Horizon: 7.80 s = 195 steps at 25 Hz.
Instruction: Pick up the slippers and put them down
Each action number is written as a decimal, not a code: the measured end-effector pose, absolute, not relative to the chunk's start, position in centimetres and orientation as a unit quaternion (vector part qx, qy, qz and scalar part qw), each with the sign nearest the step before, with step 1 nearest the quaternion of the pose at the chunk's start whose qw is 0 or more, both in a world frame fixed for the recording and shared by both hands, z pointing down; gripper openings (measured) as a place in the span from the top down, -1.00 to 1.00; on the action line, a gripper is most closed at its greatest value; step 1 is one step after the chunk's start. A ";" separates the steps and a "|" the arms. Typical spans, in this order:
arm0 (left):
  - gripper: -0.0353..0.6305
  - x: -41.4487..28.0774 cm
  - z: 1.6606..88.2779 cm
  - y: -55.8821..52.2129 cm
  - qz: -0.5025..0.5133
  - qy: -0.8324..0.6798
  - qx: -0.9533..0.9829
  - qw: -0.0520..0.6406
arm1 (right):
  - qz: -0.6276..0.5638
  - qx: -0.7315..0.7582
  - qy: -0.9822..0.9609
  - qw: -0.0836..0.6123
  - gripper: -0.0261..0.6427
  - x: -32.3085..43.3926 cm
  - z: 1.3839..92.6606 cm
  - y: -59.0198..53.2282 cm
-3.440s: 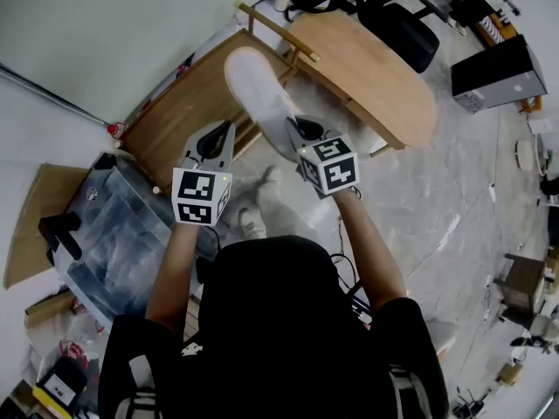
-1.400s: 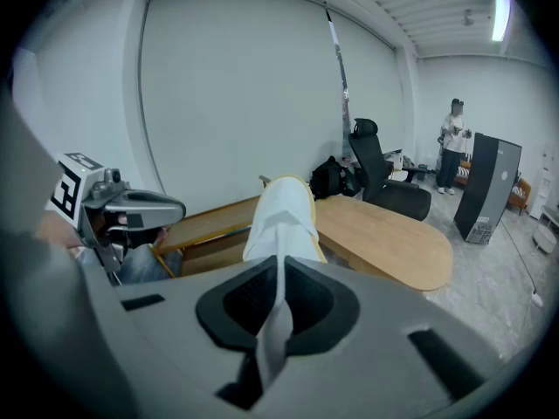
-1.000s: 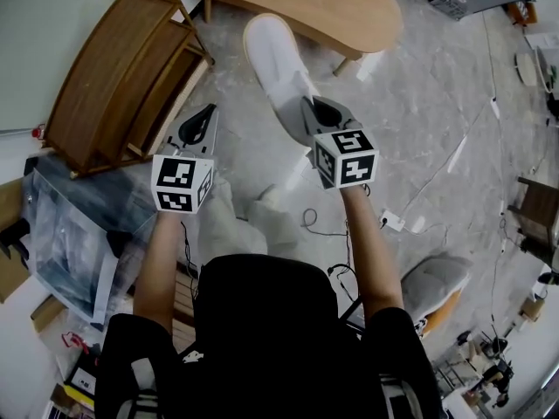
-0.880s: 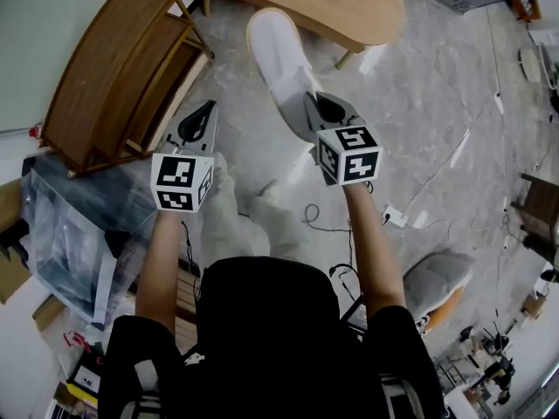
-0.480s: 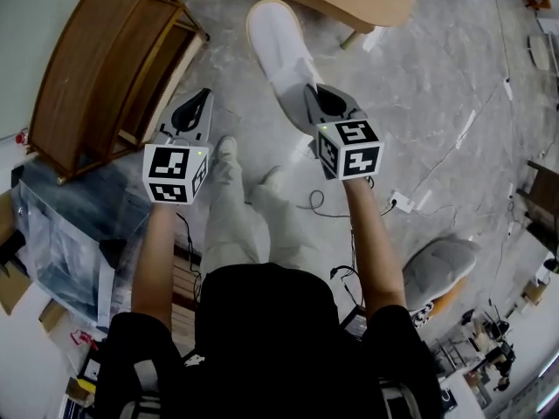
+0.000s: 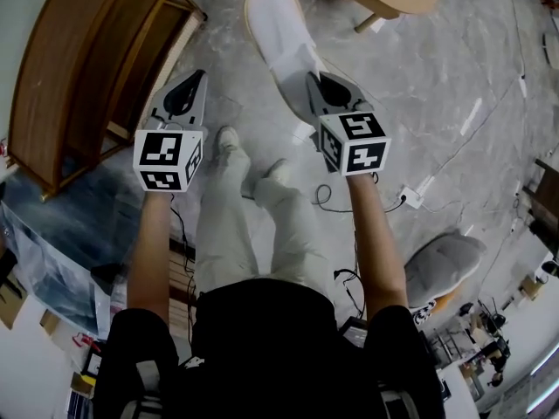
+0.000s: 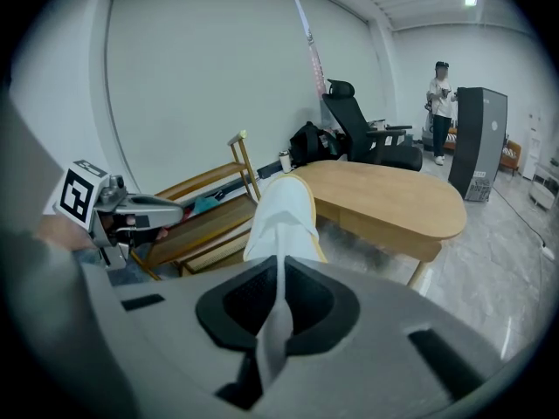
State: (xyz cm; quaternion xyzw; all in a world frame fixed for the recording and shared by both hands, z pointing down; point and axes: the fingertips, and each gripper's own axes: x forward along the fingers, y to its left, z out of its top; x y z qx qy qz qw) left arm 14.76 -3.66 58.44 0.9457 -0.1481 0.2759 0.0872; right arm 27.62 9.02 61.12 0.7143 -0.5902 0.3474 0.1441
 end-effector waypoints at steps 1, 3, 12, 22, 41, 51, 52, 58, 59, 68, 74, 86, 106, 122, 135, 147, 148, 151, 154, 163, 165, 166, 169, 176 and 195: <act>0.87 14.8 59.5 -4.0 0.277 -0.148 0.945 0.088 | 0.348 0.714 -0.590 0.145 0.90 27.7 62.2 8.8; 0.87 14.9 61.9 -4.5 0.280 -0.148 0.944 0.088 | 0.350 0.714 -0.589 0.145 0.90 27.9 64.5 8.5; 0.87 15.4 72.5 -5.4 0.291 -0.145 0.941 0.091 | 0.366 0.710 -0.584 0.145 0.90 28.4 75.1 7.8; 0.87 15.2 82.7 -6.2 0.294 -0.153 0.939 0.097 | 0.370 0.705 -0.587 0.150 0.90 28.2 85.9 7.3; 0.87 14.4 98.0 -9.9 0.293 -0.167 0.939 0.072 | 0.357 0.701 -0.596 0.164 0.90 27.5 102.2 4.2; 0.87 14.7 104.1 -10.3 0.288 -0.168 0.940 0.069 | 0.360 0.701 -0.593 0.162 0.90 27.6 108.8 4.1; 0.87 14.6 104.7 -10.2 0.290 -0.168 0.940 0.068 | 0.362 0.700 -0.593 0.164 0.90 27.6 109.5 4.2; 0.87 14.1 107.6 -9.8 0.300 -0.163 0.938 0.063 | 0.369 0.697 -0.592 0.163 0.90 27.3 112.8 4.7; 0.87 14.0 108.1 -9.8 0.303 -0.164 0.937 0.063 | 0.372 0.697 -0.592 0.161 0.90 27.3 113.3 4.8; 0.87 13.8 113.9 -8.3 0.329 -0.156 0.928 0.080 | 0.399 0.686 -0.581 0.177 0.90 26.5 118.7 6.3; 0.87 13.9 117.1 -7.2 0.346 -0.147 0.922 0.093 | 0.418 0.684 -0.573 0.168 0.90 26.5 120.9 7.5; 0.87 13.9 119.2 -7.4 0.357 -0.138 0.919 0.097 | 0.446 0.674 -0.562 0.178 0.89 26.4 123.9 8.7; 0.87 14.1 120.3 -7.0 0.361 -0.123 0.919 0.102 | 0.467 0.667 -0.549 0.190 0.79 26.2 125.8 9.8; 0.87 13.7 118.2 -7.3 0.370 -0.124 0.915 0.097 | 0.461 0.674 -0.543 0.195 0.78 26.3 123.5 10.0; 0.87 12.9 110.0 -7.5 0.392 -0.110 0.908 0.099 | 0.474 0.680 -0.527 0.188 0.92 25.9 116.2 9.0; 0.87 12.5 94.6 -7.7 0.400 -0.102 0.903 0.120 | 0.473 0.688 -0.524 0.166 0.92 25.9 99.4 8.4; 0.87 12.5 93.1 -7.7 0.399 -0.102 0.903 0.122 | 0.472 0.689 -0.525 0.165 0.92 25.9 97.6 8.4; 0.87 12.6 88.3 -8.0 0.395 -0.102 0.904 0.128 | 0.465 0.692 -0.528 0.162 0.92 26.0 92.2 8.3; 0.87 12.7 83.7 -8.2 0.392 -0.102 0.905 0.130 | 0.459 0.694 -0.531 0.159 0.92 26.0 87.0 8.1; 0.87 12.8 69.5 -8.8 0.387 -0.101 0.907 0.133 | 0.451 0.696 -0.537 0.154 0.92 25.2 72.2 7.7; 0.87 12.7 66.2 -8.8 0.382 -0.104 0.908 0.138 | 0.445 0.698 -0.541 0.150 0.93 25.0 68.8 7.5; 0.87 12.8 64.5 -8.8 0.378 -0.105 0.909 0.141 | 0.442 0.697 -0.545 0.149 0.92 24.9 67.1 7.3; 0.87 13.2 59.6 -8.9 0.370 -0.104 0.912 0.142 | 0.428 0.698 -0.555 0.148 0.93 25.0 62.0 6.3; 0.87 12.8 51.5 -8.4 0.346 -0.106 0.921 0.144 | 0.395 0.717 -0.560 0.132 0.92 25.1 53.2 4.9; 0.87 12.8 32.7 -6.6 0.243 -0.068 0.965 0.069 | 0.253 0.759 -0.591 0.103 0.92 23.2 32.0 1.2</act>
